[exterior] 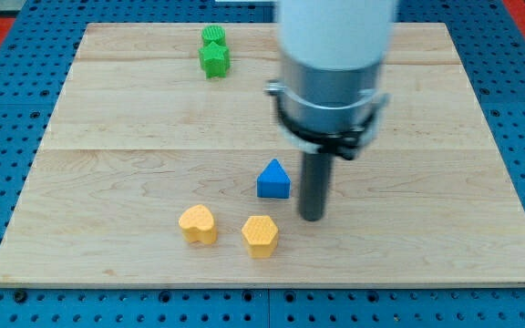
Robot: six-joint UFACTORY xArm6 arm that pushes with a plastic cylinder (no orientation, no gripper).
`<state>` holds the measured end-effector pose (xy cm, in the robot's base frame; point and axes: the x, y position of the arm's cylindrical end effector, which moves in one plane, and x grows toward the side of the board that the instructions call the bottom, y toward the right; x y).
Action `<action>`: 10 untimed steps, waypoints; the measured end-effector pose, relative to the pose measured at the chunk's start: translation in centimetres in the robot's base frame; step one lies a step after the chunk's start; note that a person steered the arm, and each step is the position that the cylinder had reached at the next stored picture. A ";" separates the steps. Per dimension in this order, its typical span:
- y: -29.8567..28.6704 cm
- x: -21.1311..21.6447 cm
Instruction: Slide the blue triangle towards bottom left
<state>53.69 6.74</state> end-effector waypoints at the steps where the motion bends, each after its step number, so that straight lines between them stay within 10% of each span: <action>1: 0.4 -2.2; 3: -13.5 -3.3; 4: -6.2 -1.7; 10: -20.5 -2.1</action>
<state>51.64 -13.73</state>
